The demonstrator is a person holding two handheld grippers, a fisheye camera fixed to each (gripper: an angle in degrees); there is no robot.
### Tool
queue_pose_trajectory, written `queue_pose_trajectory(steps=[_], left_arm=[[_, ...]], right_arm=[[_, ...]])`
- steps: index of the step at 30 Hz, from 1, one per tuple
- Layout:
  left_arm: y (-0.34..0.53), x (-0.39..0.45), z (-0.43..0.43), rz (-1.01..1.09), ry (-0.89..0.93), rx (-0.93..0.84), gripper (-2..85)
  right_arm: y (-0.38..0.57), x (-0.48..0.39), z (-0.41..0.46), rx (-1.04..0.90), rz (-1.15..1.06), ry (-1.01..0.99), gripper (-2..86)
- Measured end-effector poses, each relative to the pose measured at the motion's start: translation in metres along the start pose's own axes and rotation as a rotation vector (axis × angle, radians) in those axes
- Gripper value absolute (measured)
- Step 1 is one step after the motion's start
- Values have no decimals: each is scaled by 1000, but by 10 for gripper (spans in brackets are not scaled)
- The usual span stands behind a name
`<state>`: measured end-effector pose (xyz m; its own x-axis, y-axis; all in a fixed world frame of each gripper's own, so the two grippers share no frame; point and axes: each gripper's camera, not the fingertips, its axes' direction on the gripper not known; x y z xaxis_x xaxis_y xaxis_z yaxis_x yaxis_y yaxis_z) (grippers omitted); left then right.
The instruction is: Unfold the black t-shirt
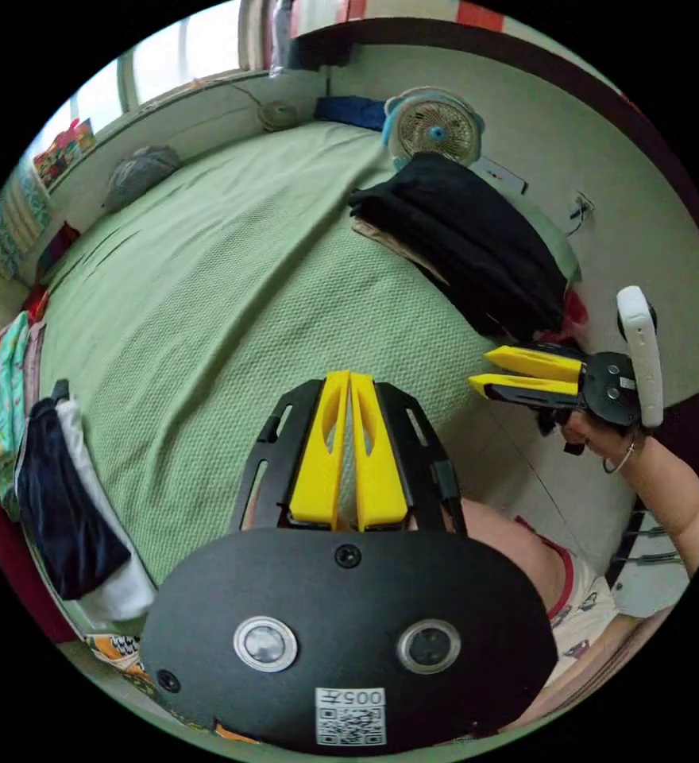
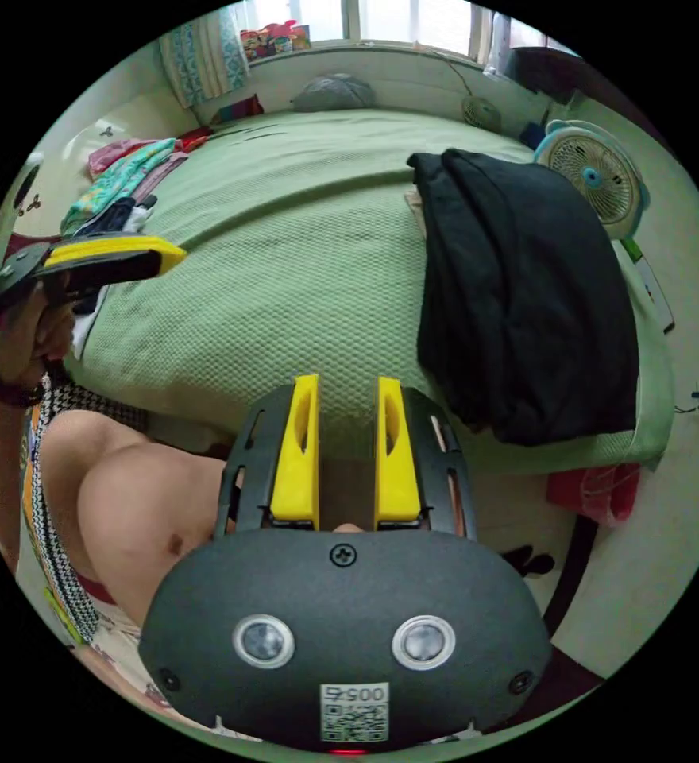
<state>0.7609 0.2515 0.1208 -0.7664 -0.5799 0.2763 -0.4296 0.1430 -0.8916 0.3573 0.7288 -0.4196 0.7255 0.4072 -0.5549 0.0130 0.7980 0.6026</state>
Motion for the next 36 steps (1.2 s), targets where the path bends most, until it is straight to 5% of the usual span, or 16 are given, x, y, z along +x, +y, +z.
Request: queue_pose_trajectory(steps=[7, 21, 30, 36], left_arm=[[-22, -2, 88, 7, 65, -106, -6], [-75, -17, 157, -3, 116, 37, -7], [-97, -37, 202, -35, 89, 34, -6], [-108, -45, 228, -46, 98, 35, -6]], right_arm=[[17, 14, 21, -14, 15, 18, 62], [48, 26, 13, -35, 75, 72, 66], [64, 34, -74, 216, -22, 275, 109], [74, 59, -58, 47, -17, 350, 105]])
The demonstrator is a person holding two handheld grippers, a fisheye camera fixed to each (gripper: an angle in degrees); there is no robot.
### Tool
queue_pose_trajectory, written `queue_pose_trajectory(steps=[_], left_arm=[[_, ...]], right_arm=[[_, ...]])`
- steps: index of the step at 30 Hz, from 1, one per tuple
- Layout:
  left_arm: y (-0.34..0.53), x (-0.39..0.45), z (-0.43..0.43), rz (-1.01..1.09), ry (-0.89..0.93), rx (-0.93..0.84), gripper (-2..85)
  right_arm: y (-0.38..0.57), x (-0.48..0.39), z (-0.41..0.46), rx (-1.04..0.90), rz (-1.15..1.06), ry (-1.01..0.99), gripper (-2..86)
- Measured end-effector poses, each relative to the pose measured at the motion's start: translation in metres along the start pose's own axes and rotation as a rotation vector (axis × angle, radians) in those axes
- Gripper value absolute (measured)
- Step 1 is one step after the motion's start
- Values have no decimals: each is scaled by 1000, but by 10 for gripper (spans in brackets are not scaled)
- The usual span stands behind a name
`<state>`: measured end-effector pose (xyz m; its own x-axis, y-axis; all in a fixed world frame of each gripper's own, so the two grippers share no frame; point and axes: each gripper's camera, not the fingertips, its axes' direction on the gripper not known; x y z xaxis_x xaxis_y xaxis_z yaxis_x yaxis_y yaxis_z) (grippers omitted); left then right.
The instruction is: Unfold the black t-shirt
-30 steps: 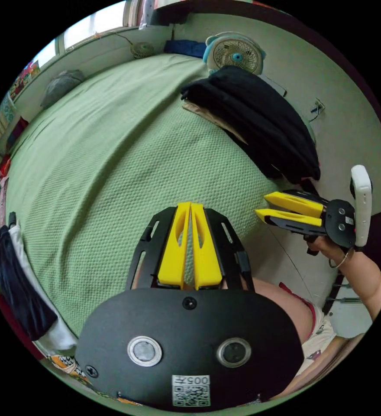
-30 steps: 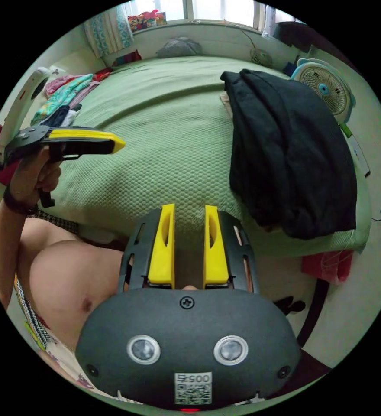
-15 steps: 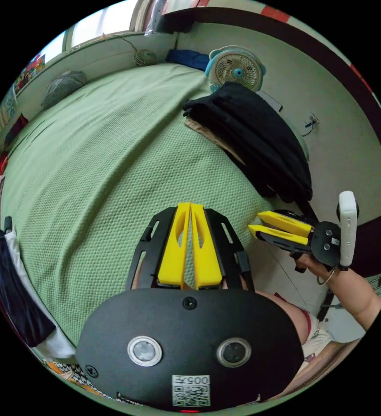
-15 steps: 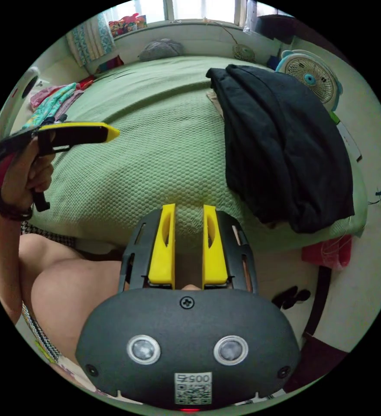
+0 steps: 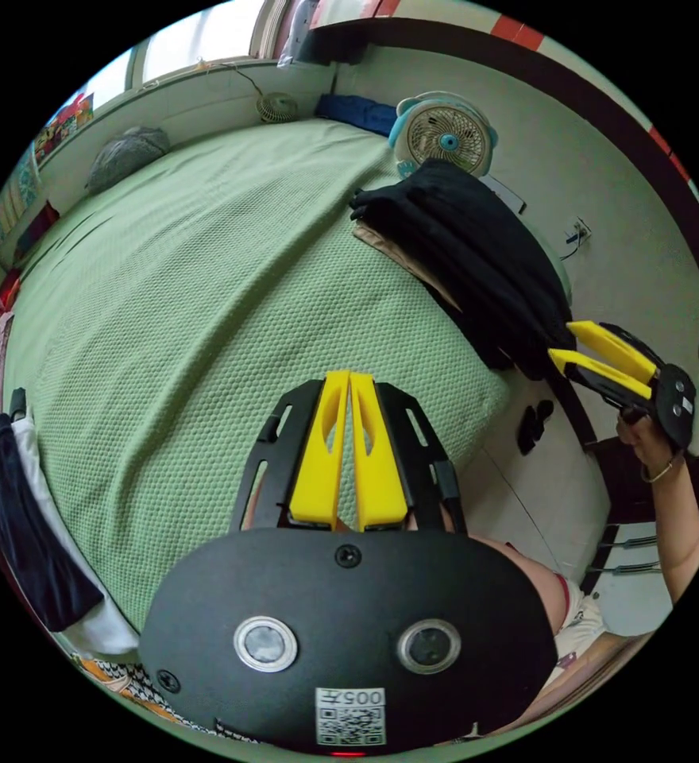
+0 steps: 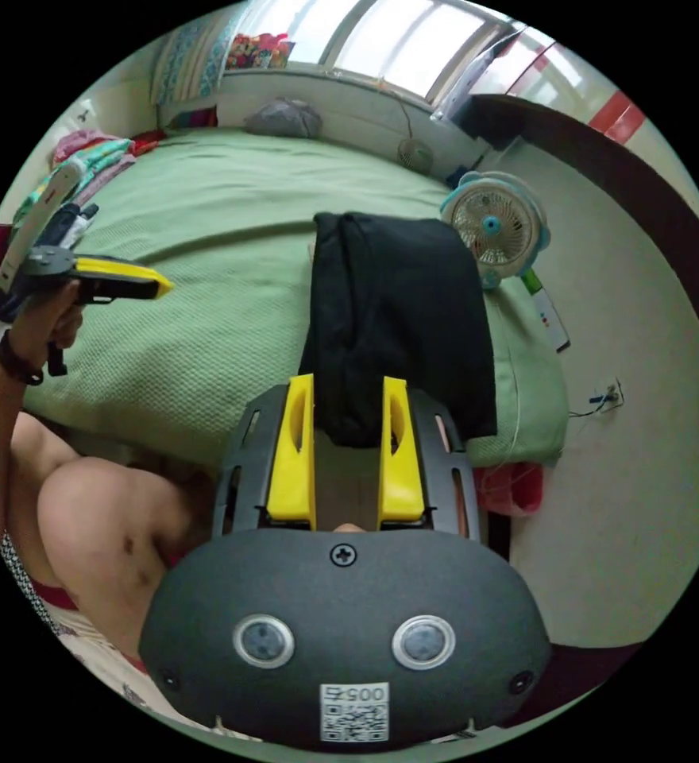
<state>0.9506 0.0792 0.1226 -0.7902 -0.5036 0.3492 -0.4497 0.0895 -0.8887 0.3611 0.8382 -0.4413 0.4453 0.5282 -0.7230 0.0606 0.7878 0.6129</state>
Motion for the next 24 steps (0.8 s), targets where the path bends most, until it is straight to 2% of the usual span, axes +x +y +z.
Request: queue_pose_trajectory(steps=[2, 5, 9, 24], left_arm=[[-3, -1, 8, 8, -6, -9, -6], [-8, -4, 21, 23, -23, -30, -6], [-13, -11, 33, 30, -36, -37, -6], [-34, -39, 57, 11, 8, -39, -6]], right_arm=[[3, 2, 5, -30, 8, 53, 91], [6, 11, -4, 9, 46, 11, 63], [5, 28, -18, 48, 103, 52, 38], [6, 61, -24, 14, 157, -86, 45]])
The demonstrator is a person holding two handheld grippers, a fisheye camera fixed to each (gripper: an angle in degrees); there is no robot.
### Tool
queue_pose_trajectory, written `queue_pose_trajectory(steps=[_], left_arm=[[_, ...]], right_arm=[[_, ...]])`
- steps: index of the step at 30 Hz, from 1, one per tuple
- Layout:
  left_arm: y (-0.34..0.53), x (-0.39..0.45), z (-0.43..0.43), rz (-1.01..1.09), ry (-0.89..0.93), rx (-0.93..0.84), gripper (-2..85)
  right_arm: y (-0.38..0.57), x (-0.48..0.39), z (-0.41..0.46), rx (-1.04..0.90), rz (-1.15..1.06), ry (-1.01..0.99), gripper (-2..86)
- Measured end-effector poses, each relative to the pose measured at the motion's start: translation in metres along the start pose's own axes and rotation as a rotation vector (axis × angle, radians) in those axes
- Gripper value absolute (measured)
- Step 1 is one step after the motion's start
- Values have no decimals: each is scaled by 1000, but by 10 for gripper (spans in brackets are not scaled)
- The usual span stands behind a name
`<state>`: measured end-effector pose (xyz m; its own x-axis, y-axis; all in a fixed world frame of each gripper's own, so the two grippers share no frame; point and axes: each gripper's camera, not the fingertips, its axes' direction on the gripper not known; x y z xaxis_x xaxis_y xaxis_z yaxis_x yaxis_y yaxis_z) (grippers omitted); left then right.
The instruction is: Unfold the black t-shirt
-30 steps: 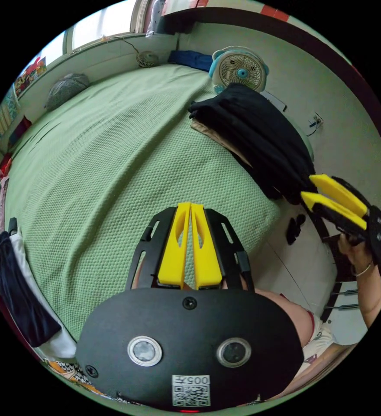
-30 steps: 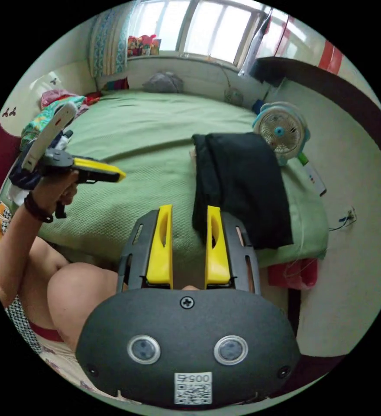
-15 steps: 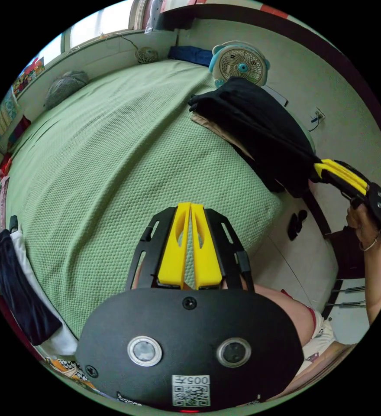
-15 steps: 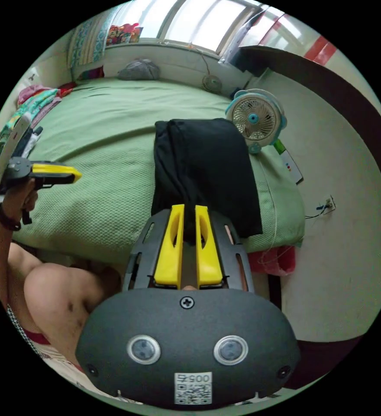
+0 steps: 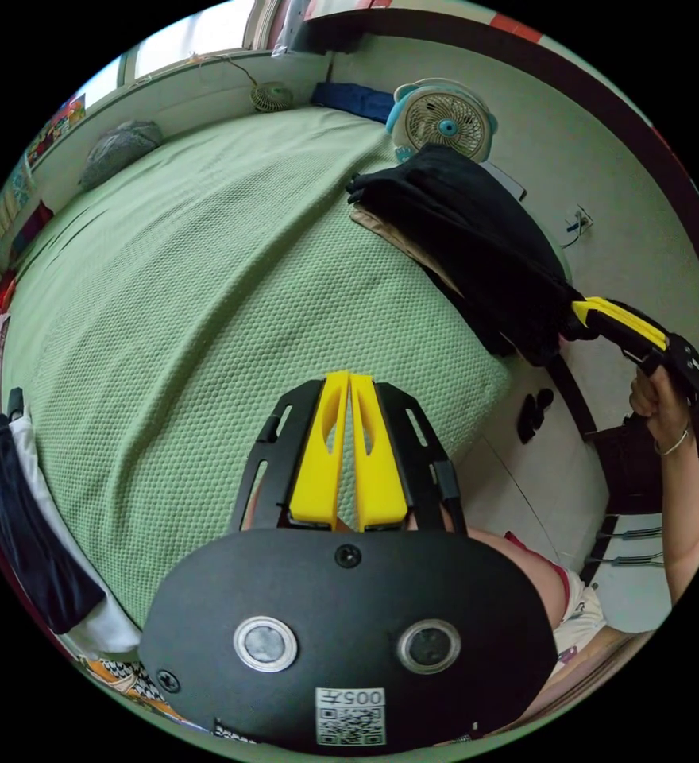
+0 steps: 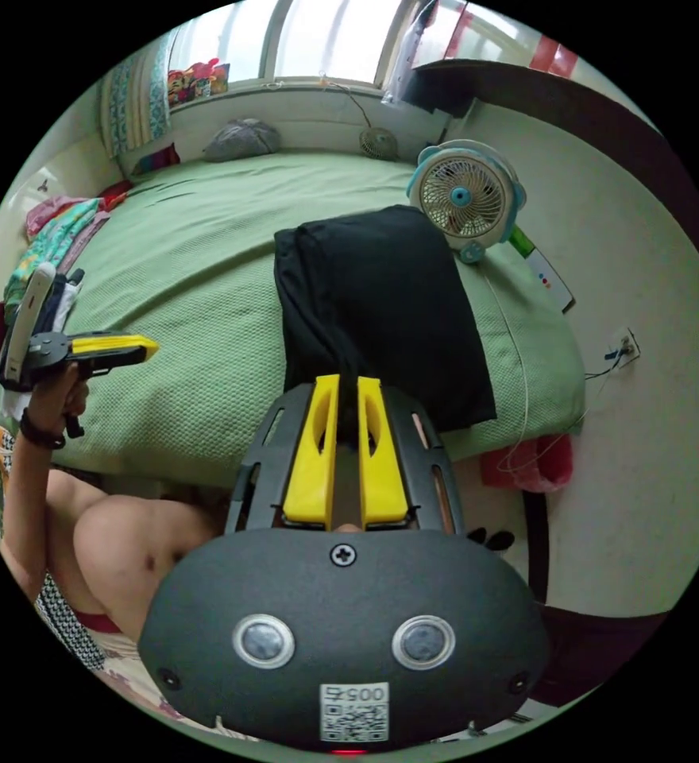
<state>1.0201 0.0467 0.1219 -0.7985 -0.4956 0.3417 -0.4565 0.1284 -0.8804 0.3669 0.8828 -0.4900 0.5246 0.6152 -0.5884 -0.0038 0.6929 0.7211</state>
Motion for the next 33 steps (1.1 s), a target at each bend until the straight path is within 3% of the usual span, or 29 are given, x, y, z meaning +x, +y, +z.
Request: queue_pose_trajectory(steps=[14, 24, 33], left_arm=[[-16, -12, 1, 16, 20, -10, -7], [-20, -30, -17, 1, 40, 2, -6], [-17, -59, -41, -80, 52, 14, -6]], right_arm=[[-20, -8, 19, -83, -104, 81, 56], [-76, 46, -47, -23, 64, -153, -8], [-103, -17, -47, -64, -126, -245, -9]])
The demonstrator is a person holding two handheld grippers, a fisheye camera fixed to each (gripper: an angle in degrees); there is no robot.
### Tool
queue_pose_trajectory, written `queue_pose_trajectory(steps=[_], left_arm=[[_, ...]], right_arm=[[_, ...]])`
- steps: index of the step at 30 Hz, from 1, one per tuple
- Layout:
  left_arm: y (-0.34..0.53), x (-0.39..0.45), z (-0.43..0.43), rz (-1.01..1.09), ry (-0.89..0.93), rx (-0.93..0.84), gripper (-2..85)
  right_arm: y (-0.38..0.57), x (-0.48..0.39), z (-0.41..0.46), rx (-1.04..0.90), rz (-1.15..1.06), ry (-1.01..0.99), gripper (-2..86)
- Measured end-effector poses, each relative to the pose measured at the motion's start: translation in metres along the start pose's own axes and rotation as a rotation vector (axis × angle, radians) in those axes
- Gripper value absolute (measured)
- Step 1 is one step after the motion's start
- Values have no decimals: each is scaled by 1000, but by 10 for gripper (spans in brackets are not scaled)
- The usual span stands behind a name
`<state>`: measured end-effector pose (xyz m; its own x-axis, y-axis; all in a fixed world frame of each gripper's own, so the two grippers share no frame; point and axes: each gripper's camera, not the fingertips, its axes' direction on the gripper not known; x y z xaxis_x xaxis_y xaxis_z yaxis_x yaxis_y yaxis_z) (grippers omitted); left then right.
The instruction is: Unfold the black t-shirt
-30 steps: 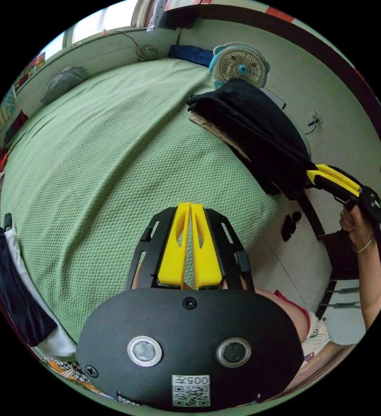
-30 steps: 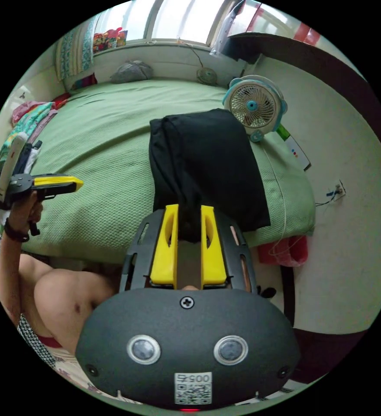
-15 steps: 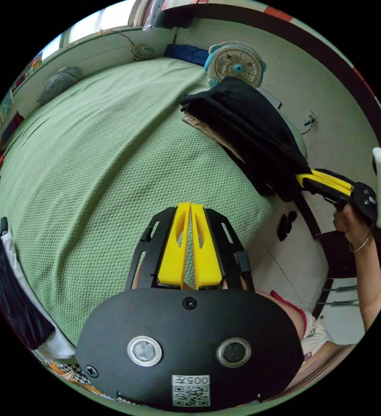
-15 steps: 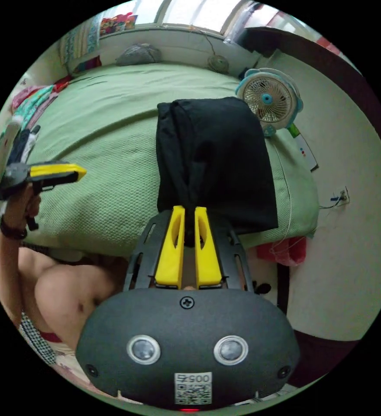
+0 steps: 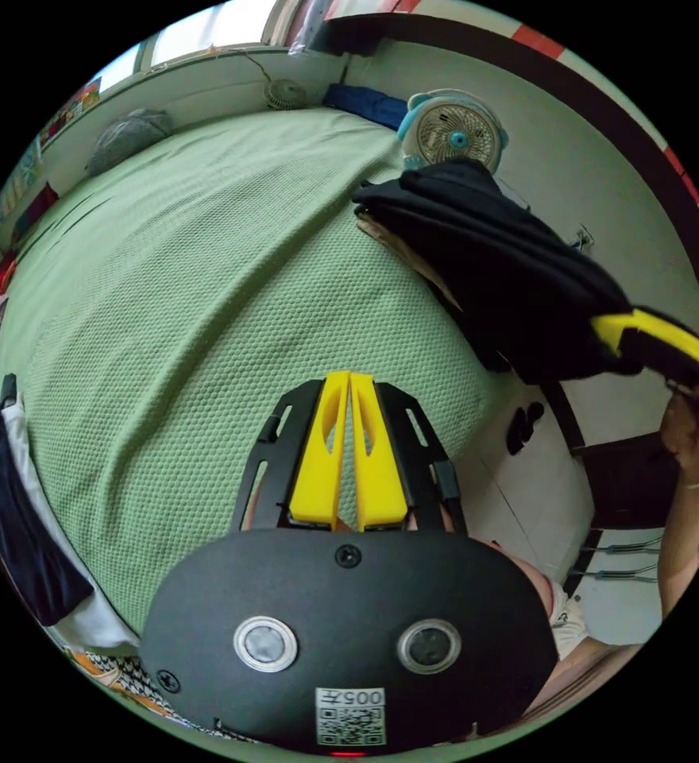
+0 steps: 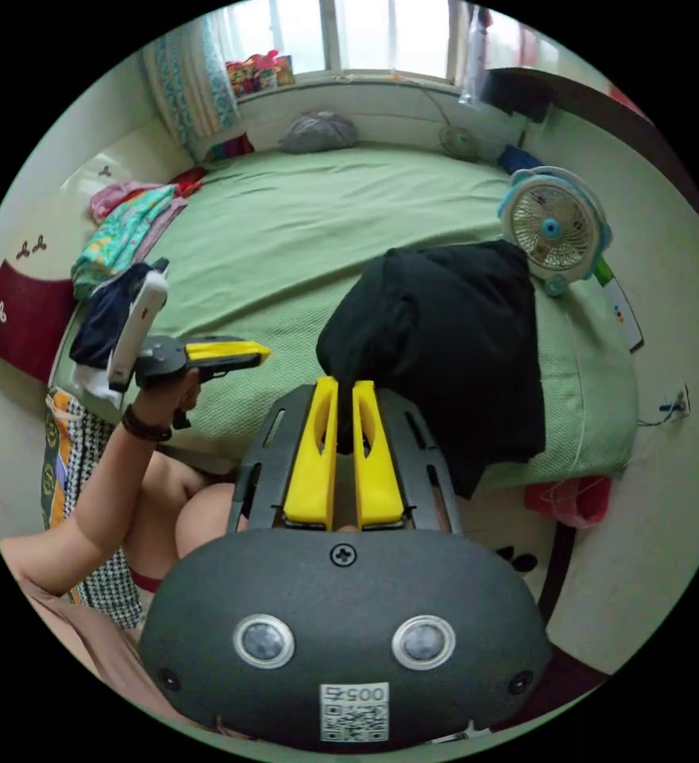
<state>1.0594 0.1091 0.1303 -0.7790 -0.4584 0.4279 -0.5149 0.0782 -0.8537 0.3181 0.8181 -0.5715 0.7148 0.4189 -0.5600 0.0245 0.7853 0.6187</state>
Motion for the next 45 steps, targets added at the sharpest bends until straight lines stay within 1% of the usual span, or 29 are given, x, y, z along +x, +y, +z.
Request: queue_pose_trajectory(steps=[3, 7, 11, 14, 16, 18, 20, 23, 25, 27, 30, 33, 37, 39, 42, 44, 45], left_arm=[[3, -13, -12, -33, -30, 7, -6], [8, -28, -28, -61, -49, 17, -7], [13, -46, -42, -117, -56, 13, -6], [15, -48, -52, -108, -102, 6, -6], [16, -46, -56, -93, -123, -2, -7], [17, -48, -62, -95, -123, -10, -7], [18, -52, -69, -113, -117, -6, -7], [22, -58, -82, -142, -115, 9, -7], [24, -62, -89, -155, -116, 12, -7], [27, -65, -96, -160, -111, 1, -6], [31, -66, -106, -147, -122, -8, -6], [35, -69, -118, -143, -141, -3, -6], [40, -77, -133, -154, -99, 5, -6], [42, -80, -143, -151, -101, 6, -6], [45, -84, -157, -151, -98, 10, -6], [49, -87, -165, -156, -80, 18, -6], [52, -89, -171, -160, -69, 24, -6]], right_arm=[[-7, -18, 24, -26, 8, -64, -9], [-19, -48, 48, -58, -39, -171, -10], [-32, -73, 70, -102, -70, -204, -9], [-40, -91, 82, -139, -104, -284, -6], [-48, -106, 86, -184, -189, -312, 13], [-55, -113, 84, -198, -218, -321, 39], [-63, -114, 73, -152, -243, -319, 62], [-83, -108, 57, -69, -195, -278, 87], [-105, -101, 59, -18, -74, -143, 104], [-125, -97, 70, -4, 36, -71, 110], [-158, -104, 100, -26, 148, -14, 123], [-187, -124, 123, -7, 183, 113, 128], [-220, -135, 165, -144, 234, 213, 122], [-227, -134, 178, -181, 243, 210, 115], [-232, -136, 182, -161, 256, 170, 108], [-233, -138, 182, -141, 252, 168, 85], [-232, -137, 181, -126, 261, 176, 55]])
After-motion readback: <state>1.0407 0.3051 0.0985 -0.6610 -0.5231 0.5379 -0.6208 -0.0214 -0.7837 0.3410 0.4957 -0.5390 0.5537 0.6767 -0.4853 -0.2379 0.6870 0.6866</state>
